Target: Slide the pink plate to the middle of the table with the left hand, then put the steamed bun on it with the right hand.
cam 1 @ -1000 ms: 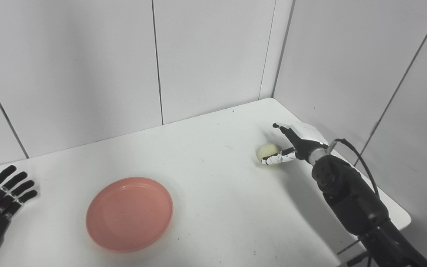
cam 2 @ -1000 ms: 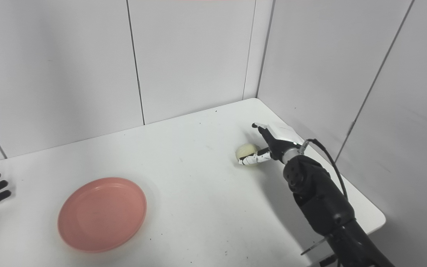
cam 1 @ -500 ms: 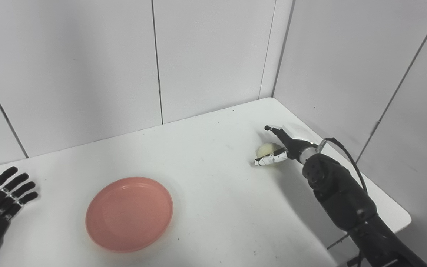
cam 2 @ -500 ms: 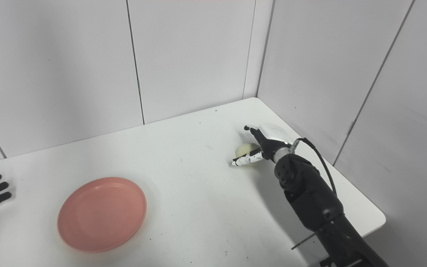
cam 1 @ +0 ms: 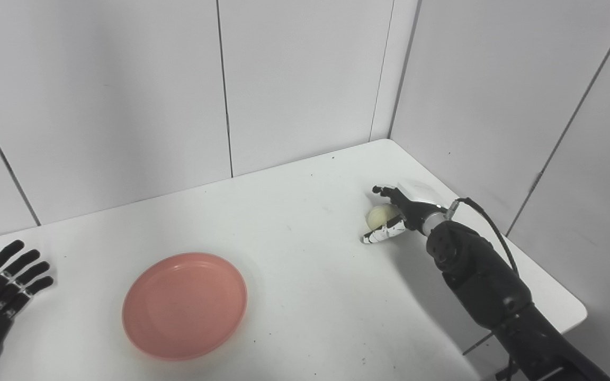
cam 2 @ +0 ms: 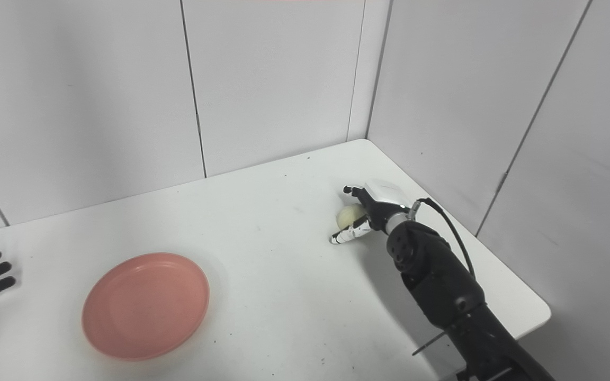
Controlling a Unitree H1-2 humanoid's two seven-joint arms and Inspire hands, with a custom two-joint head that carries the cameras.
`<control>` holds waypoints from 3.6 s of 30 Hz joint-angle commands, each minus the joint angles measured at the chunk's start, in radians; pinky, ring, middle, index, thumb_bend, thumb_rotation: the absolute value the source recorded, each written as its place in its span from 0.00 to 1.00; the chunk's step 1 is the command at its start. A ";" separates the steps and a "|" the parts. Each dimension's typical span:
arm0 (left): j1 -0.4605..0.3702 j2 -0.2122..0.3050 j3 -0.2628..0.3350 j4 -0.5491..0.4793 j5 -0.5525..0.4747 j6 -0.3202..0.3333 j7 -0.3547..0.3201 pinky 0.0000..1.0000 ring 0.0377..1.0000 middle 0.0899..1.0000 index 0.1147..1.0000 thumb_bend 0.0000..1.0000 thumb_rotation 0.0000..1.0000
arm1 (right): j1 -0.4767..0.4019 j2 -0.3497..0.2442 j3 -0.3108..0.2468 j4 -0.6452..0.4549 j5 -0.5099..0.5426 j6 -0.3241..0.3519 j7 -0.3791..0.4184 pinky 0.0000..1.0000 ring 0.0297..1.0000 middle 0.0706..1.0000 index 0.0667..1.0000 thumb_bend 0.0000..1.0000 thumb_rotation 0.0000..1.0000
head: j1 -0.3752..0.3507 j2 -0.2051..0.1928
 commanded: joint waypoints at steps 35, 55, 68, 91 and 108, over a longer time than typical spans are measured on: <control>0.213 -0.050 -0.051 -0.056 0.053 0.138 0.069 0.75 0.78 0.80 0.79 0.53 0.81 | -0.023 -0.073 -0.032 0.023 0.104 -0.069 -0.132 0.37 0.42 0.41 0.51 0.52 0.00 | 0.073 0.008; 0.305 -0.150 -0.129 -0.345 0.106 0.225 0.211 0.82 0.84 0.86 0.86 0.51 0.92 | -0.106 -0.023 0.062 -0.201 0.123 -0.121 -0.047 0.40 0.43 0.41 0.50 0.52 0.00 | 0.328 0.014; 0.323 -0.235 -0.176 -0.483 0.149 0.317 0.336 0.90 0.90 0.91 0.91 0.46 1.00 | -0.243 0.128 0.215 -0.168 0.114 -0.174 0.016 0.38 0.42 0.40 0.52 0.51 0.00 | 0.548 0.024; 0.305 -0.271 -0.202 -0.500 0.163 0.343 0.388 0.91 0.90 0.91 0.91 0.44 1.00 | -0.313 0.308 0.357 -0.243 0.053 -0.160 0.113 0.34 0.40 0.39 0.52 0.51 0.00 | 0.652 0.053; 0.306 -0.267 -0.203 -0.513 0.167 0.351 0.388 0.90 0.90 0.91 0.91 0.43 1.00 | -0.276 0.403 0.425 -0.132 0.045 -0.228 0.089 0.37 0.42 0.40 0.50 0.52 0.00 | 0.641 0.072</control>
